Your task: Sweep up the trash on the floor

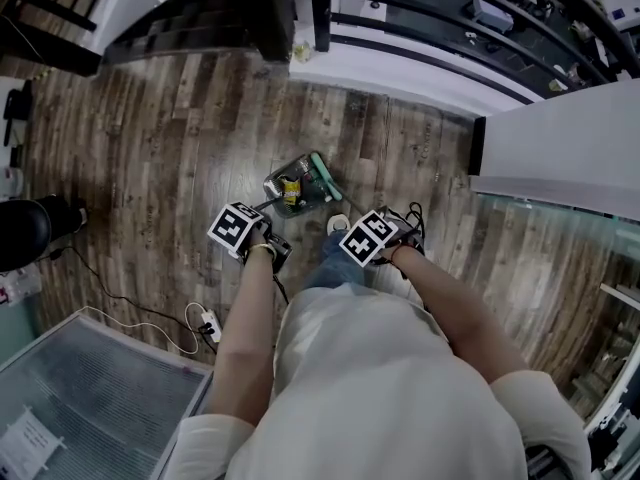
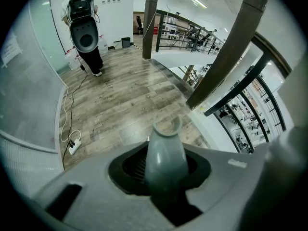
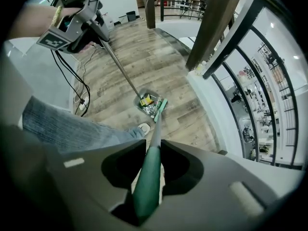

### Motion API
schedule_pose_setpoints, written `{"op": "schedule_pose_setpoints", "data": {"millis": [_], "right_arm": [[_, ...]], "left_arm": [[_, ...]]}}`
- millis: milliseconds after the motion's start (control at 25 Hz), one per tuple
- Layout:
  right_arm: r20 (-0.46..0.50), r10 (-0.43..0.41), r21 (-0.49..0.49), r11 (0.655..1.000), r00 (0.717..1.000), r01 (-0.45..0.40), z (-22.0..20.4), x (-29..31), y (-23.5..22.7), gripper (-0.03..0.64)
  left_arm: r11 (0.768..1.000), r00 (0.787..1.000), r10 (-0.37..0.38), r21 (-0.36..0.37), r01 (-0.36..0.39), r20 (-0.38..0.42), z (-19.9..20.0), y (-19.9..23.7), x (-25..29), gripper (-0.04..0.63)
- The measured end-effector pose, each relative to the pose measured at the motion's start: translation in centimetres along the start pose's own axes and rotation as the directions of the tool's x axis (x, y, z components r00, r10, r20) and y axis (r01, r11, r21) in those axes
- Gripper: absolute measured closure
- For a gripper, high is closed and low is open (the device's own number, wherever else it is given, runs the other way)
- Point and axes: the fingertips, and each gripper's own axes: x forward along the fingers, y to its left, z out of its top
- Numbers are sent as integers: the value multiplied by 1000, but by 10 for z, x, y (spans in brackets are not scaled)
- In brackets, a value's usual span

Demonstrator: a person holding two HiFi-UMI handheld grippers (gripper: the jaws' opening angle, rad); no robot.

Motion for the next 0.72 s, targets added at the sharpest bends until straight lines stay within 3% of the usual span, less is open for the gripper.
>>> {"op": "schedule_pose_setpoints", "data": {"millis": [440,720], "right_arm": [[10,21,-93,995,1000,-20,7,-3,18,515],[8,31,-110,994,999,-30,6,0,14,515]], "left_arm": [[1000,1000,2,30,-2,-11,-5,-7,-1,497],[995,999,40,90,-41,6,-2,1,0,505]]}}
